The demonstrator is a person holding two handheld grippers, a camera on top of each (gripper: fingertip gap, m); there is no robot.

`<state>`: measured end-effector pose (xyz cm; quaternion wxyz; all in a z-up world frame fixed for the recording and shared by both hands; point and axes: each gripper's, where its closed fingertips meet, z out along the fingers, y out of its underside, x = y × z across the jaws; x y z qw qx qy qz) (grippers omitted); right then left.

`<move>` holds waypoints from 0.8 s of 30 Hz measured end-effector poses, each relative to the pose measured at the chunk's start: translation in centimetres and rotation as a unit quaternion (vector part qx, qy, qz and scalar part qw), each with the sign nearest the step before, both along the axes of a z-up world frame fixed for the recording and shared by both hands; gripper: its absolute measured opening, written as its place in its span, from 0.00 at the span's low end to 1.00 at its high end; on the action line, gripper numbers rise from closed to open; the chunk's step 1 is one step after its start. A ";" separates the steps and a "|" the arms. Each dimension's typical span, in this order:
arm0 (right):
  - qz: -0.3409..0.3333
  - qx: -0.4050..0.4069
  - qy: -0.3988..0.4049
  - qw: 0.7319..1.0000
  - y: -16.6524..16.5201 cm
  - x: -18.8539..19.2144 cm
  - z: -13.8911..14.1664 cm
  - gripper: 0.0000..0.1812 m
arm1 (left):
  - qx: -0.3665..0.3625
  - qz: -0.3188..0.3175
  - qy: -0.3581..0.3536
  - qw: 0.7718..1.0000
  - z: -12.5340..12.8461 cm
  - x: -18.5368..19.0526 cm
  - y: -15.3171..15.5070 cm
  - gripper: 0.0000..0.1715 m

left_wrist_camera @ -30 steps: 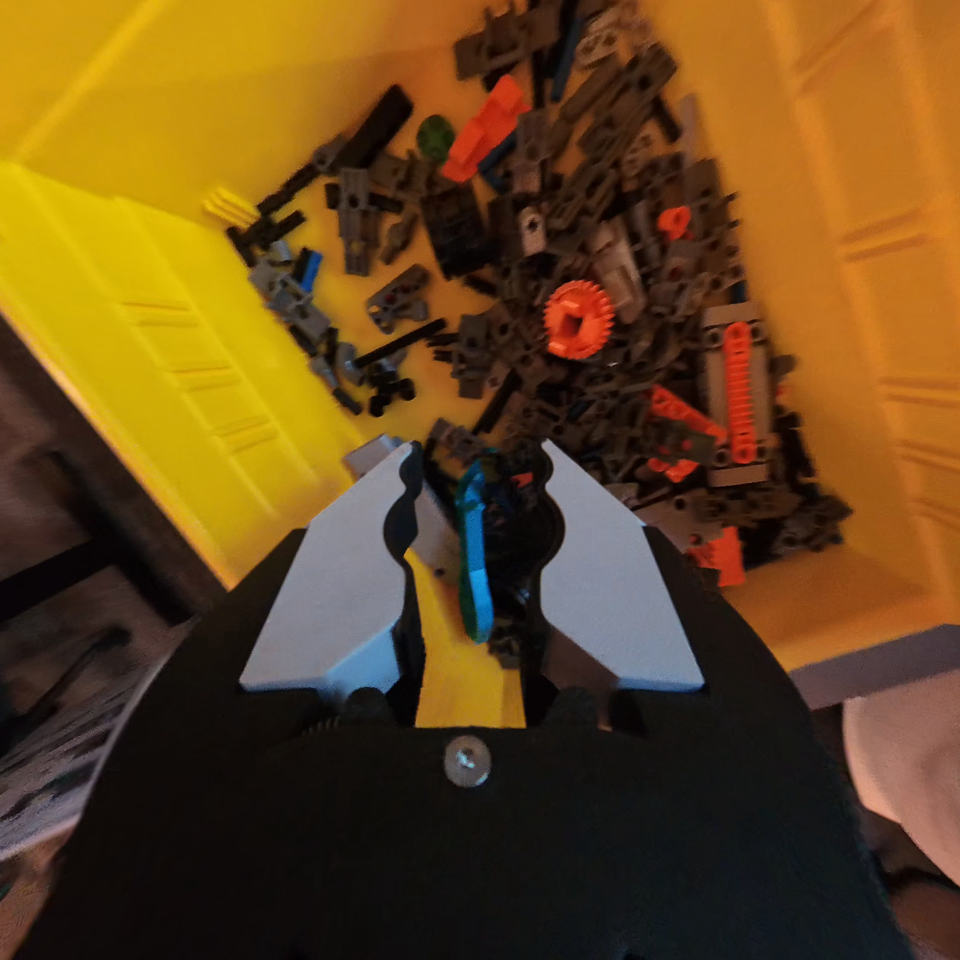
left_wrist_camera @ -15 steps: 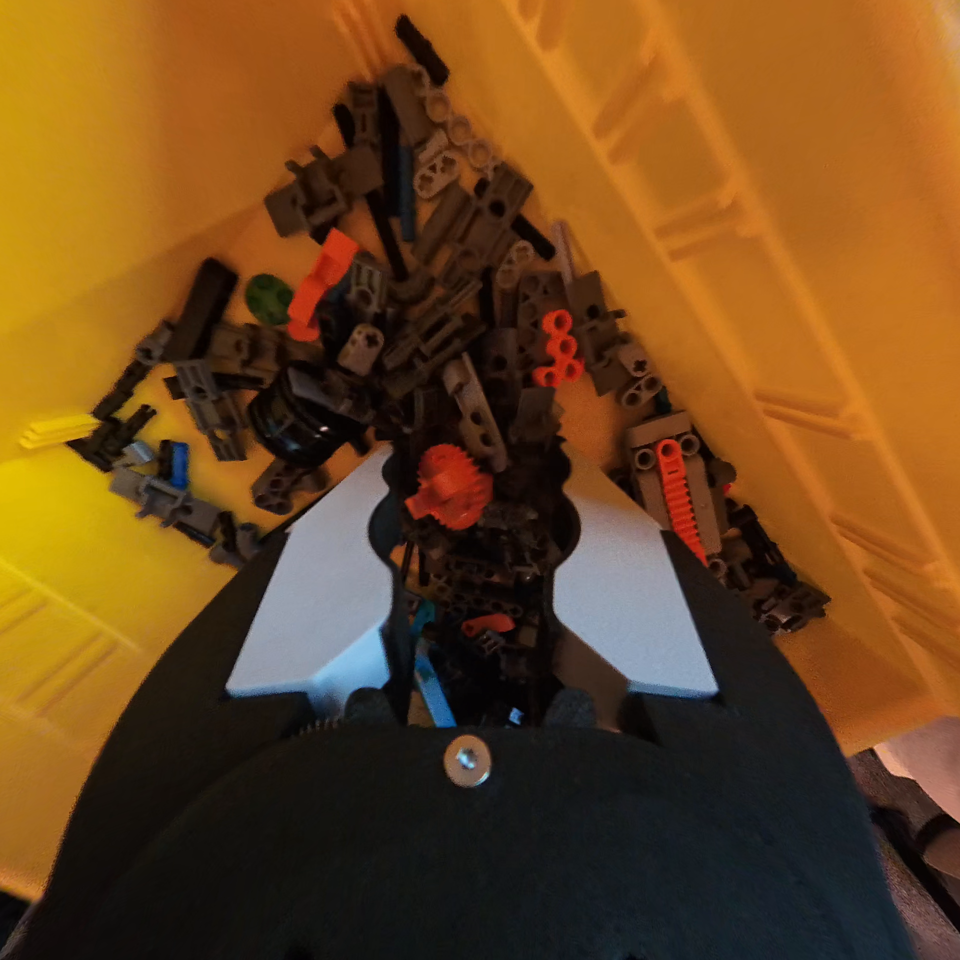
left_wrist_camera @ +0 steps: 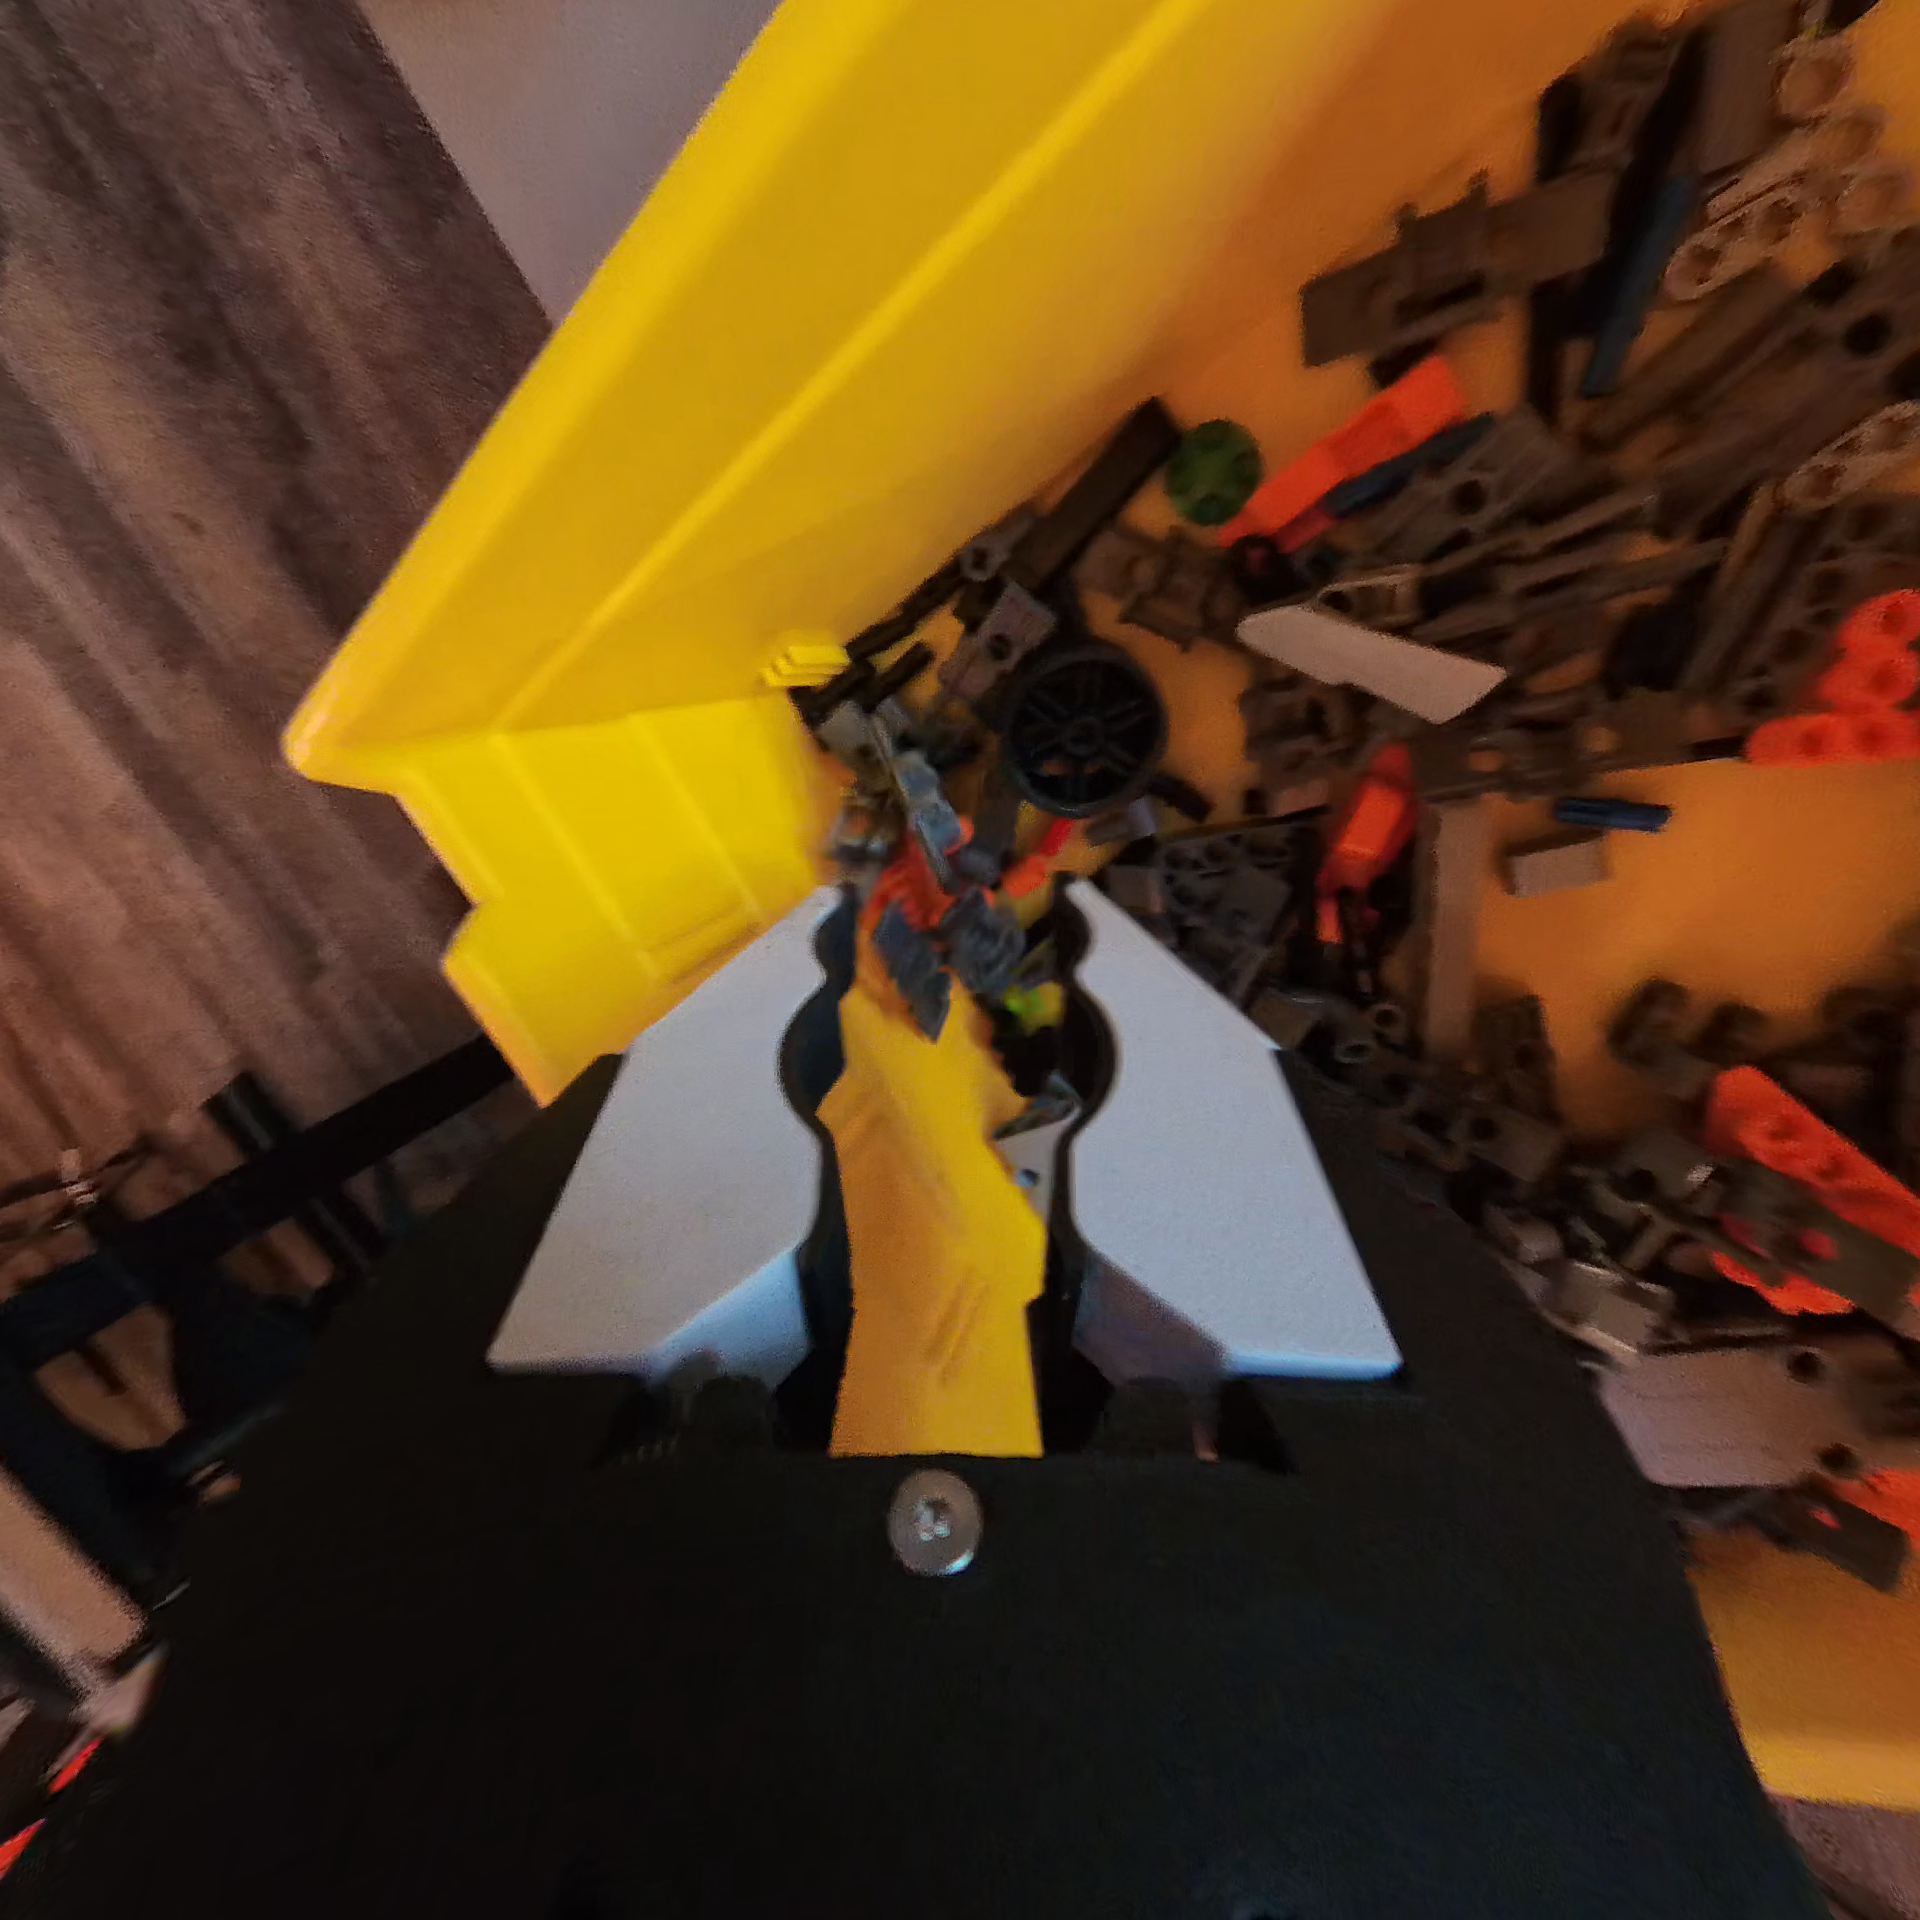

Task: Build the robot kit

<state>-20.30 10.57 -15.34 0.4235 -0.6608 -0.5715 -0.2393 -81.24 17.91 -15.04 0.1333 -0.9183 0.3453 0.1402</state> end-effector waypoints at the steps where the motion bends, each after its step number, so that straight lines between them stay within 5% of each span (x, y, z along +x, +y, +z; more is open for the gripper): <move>1: -0.001 -0.001 0.000 1.000 0.0 0.0 0.0 0.00 | -0.003 0.001 -0.020 1.000 0.0 0.7 -0.2 0.28; 6: -0.002 -0.005 -0.002 1.000 0.1 0.1 -0.3 0.00 | -0.073 -0.007 -0.129 0.989 -0.5 4.8 -3.7 0.37; 10: -0.002 -0.008 -0.002 1.000 0.1 0.1 -0.4 0.00 | -0.106 -0.006 -0.063 0.992 -2.8 4.0 -6.1 0.43; 15: -0.001 -0.009 -0.005 1.000 0.1 0.1 -0.5 0.00 | -0.047 -0.013 -0.017 0.999 -3.1 3.4 -5.0 0.17; 24: -0.004 -0.010 -0.006 1.000 0.1 0.3 -0.5 0.00 | -0.048 0.007 -0.017 0.999 -1.9 1.0 -3.3 0.11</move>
